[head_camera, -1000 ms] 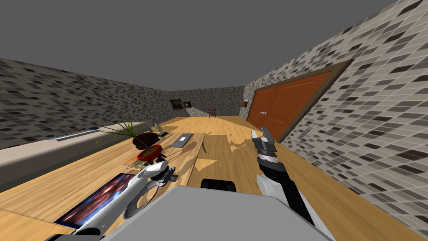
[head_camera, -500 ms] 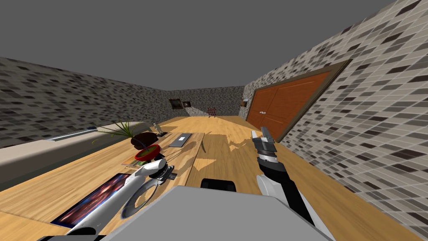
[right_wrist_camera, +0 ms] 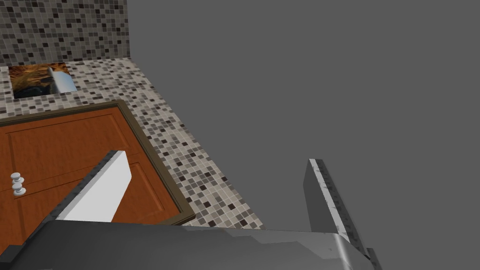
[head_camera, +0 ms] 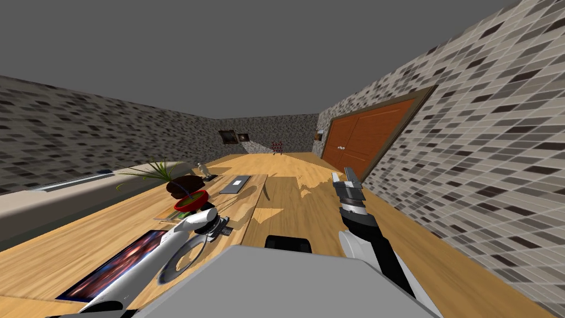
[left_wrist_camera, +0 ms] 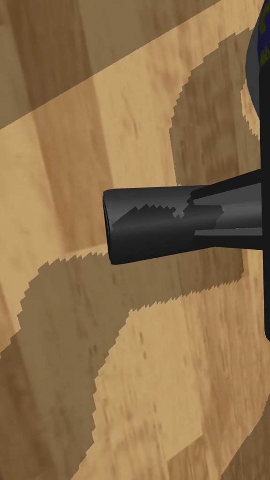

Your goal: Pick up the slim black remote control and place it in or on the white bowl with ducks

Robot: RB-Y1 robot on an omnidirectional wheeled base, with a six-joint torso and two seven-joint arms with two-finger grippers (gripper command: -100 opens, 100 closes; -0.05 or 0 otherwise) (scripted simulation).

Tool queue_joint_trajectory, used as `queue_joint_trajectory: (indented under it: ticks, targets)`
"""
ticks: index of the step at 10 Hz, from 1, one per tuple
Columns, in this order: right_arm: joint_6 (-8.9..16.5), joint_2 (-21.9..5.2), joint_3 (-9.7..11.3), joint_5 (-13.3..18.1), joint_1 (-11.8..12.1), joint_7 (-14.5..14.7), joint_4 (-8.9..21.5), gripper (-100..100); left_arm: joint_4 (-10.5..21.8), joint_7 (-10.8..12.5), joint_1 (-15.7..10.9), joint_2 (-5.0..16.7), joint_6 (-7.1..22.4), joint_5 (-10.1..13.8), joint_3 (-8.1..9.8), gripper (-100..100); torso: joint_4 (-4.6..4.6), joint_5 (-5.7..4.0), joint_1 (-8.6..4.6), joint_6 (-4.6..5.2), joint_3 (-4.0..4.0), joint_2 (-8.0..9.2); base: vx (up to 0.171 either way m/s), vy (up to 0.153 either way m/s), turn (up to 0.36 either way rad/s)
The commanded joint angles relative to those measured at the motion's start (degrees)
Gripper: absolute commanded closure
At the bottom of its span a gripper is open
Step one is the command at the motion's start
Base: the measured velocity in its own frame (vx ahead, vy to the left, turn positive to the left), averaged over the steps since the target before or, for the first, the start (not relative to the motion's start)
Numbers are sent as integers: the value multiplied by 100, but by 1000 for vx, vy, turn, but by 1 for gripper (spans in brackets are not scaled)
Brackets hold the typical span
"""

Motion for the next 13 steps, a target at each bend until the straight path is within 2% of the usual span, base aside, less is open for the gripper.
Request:
queue_joint_trajectory:
  ticks: [1,9,11,13]
  targets:
    - [0,0,0,0,0,0,0,0,-17,-196,11,47,52,82,85,100,0,0,0,0,0,0,-69,-31,-88]
    - [0,0,0,0,0,0,0,0,-67,-1042,69,288,280,467,491,100,4,-4,-11,6,6,9,-64,-46,-85]
    - [0,0,0,0,0,0,0,0,116,-1265,156,466,289,681,682,100,4,-6,-5,2,9,15,-73,-24,-97]
    - [0,-1,-1,0,0,0,0,0,370,-1337,279,621,251,872,822,100,3,-3,22,-1,7,11,-44,36,-52]
